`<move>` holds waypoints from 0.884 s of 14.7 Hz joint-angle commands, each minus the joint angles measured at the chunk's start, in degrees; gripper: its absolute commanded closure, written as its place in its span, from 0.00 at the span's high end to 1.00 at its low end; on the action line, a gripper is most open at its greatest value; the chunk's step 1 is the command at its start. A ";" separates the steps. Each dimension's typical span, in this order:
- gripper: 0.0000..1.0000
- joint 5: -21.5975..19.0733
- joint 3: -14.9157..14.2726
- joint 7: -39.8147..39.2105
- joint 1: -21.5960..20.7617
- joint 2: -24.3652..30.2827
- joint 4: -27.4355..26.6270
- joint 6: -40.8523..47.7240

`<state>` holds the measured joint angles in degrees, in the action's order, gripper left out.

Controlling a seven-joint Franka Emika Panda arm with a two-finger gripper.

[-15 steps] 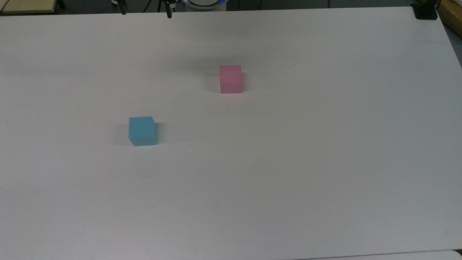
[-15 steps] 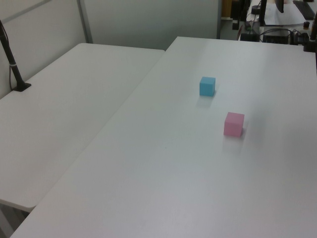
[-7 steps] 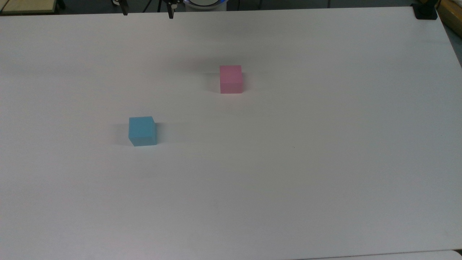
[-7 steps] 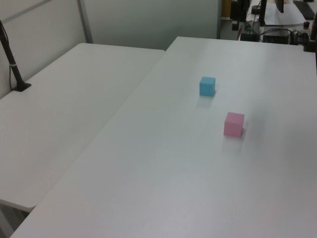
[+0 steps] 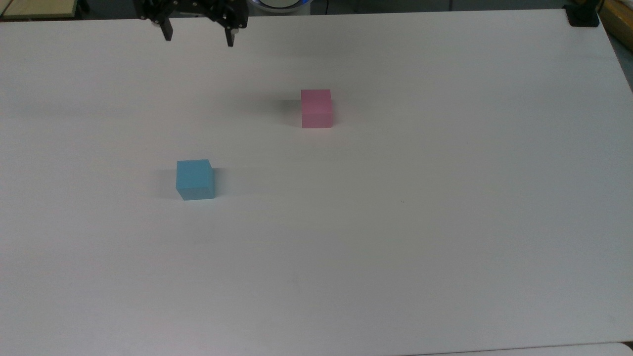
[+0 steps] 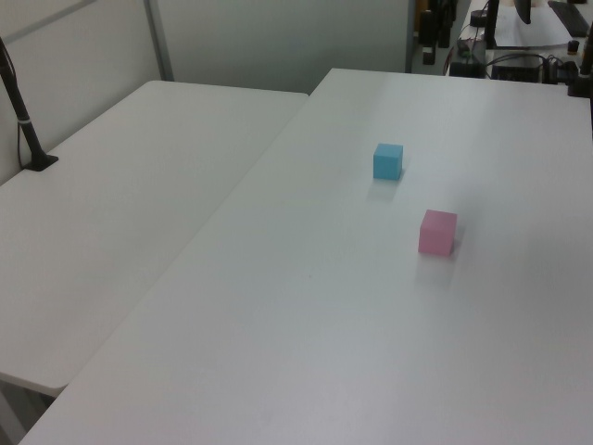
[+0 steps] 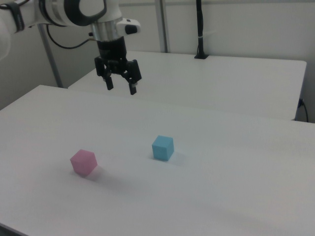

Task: Put blue cube on pink cube
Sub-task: 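Move the open gripper over the light-blue cube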

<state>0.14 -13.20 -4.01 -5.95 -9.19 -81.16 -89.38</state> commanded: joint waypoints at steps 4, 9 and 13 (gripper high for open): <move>1.00 -0.67 -0.24 -6.36 4.19 -9.97 8.65 -2.27; 1.00 -0.93 -0.24 -6.45 4.36 -11.90 4.18 -9.57; 1.00 -0.85 -0.07 -6.28 4.28 -12.78 -2.41 -19.41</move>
<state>0.14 -13.24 -9.03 -1.57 -22.40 -78.19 -102.27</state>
